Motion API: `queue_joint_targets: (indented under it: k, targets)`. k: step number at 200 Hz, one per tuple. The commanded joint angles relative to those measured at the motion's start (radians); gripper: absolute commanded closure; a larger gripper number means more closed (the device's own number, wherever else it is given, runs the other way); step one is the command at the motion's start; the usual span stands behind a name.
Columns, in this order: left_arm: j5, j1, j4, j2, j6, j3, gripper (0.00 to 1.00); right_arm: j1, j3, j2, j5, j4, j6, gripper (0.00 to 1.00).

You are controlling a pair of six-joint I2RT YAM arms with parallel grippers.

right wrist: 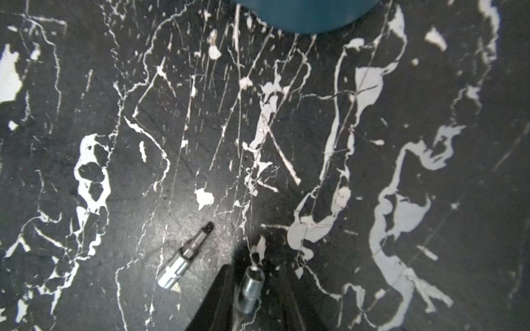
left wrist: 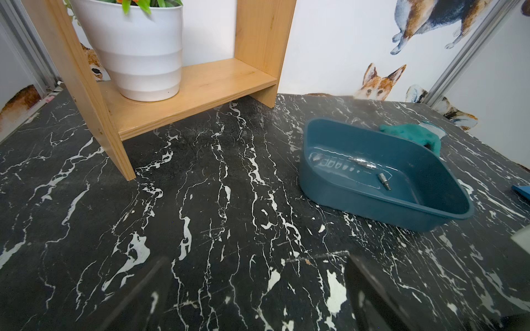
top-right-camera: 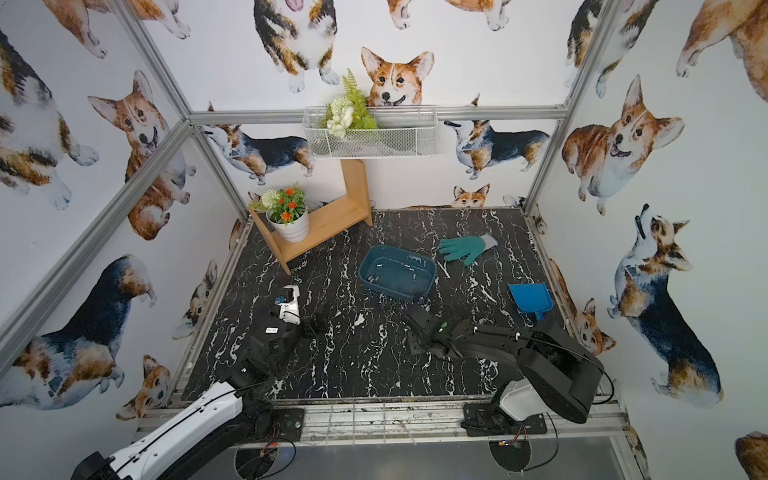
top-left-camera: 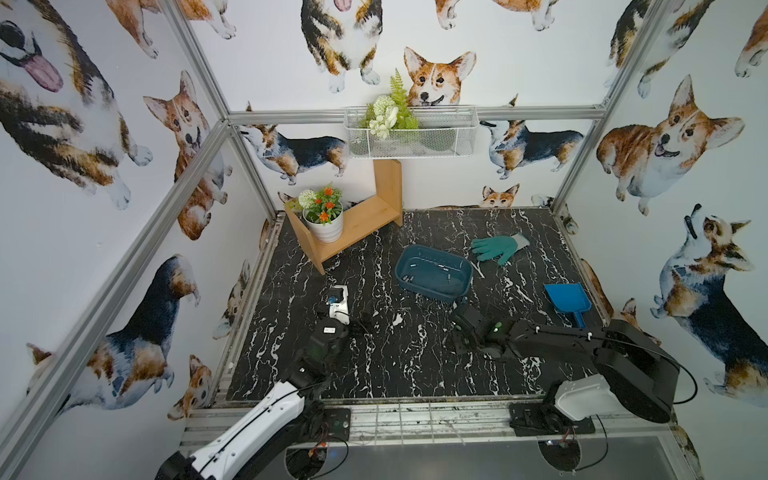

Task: Put the bit on the desktop into the storage box
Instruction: Pick up the screwdriver bit from the center of the board.

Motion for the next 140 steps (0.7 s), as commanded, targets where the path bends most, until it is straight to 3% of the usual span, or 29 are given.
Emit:
queue_joint_targets:
  k: [1,51,140]
  targets:
    - [-0.016,0.001,0.025,0.002,-0.001,0.002,0.00,0.000,0.002,0.003,0.020,-0.066,-0.007,0.69]
    - [-0.096,0.000,0.002,-0.003,-0.026,-0.003,0.00,0.007,0.014,0.020,0.044,-0.109,-0.009,0.70]
    - [-0.094,0.000,0.006,-0.012,-0.026,-0.009,0.00,0.021,0.017,0.017,0.050,-0.135,-0.005,0.73]
